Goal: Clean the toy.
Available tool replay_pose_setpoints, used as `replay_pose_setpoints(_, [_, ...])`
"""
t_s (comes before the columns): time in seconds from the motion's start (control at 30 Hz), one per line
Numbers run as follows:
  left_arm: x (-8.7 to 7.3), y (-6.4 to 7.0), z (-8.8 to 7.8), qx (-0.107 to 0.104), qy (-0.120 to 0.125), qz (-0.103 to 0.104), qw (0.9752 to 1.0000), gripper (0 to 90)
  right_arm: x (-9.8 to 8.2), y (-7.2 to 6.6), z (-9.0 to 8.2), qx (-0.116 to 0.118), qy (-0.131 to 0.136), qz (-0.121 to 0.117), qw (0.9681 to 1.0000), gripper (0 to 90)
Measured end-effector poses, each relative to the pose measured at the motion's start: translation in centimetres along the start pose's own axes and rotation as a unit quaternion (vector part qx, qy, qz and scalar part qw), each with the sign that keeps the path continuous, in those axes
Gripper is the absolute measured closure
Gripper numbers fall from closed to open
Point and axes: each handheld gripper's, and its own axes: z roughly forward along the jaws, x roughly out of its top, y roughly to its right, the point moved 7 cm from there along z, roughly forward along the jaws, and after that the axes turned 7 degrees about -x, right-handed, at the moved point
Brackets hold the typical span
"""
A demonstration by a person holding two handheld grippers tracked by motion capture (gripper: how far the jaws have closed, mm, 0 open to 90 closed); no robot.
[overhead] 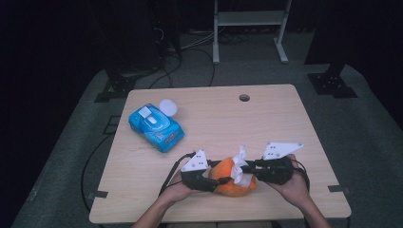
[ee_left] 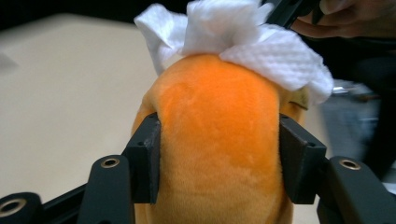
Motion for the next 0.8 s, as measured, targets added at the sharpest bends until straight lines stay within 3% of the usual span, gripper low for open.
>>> replay_pose_setpoints(0.1, [-0.3,-0.4,0.1,0.009,-0.009,0.000,0.9999,39.8,0.3,0.4,0.1,-0.014,0.010,0.009,0.9998,79.5])
replay_pose_setpoints(0.2, [-1.5,-0.6,0.2,-0.005,-0.020,-0.026,0.9995,34.5,-0.4,0.4,1.2,-0.007,-0.006,0.009,0.9999,79.5])
replay_pose_setpoints(0.27, [-1.9,-0.8,-0.1,-0.011,-0.026,-0.029,0.9992,33.5,-0.9,0.3,1.6,0.004,-0.014,0.011,0.9998,79.5])
replay_pose_setpoints(0.4, [-2.3,-0.8,-0.4,-0.018,-0.035,-0.029,0.9988,33.5,-1.6,0.8,1.4,0.006,-0.023,0.013,0.9996,79.5])
replay_pose_setpoints(0.6, [-2.7,-1.0,-0.7,-0.026,-0.035,-0.041,0.9982,30.7,-2.7,1.9,0.6,-0.014,-0.036,0.028,0.9988,79.5])
replay_pose_setpoints(0.8, [-3.0,-1.2,-0.8,-0.028,-0.038,-0.048,0.9977,28.5,-1.8,1.1,0.9,-0.001,-0.024,0.019,0.9995,79.5])
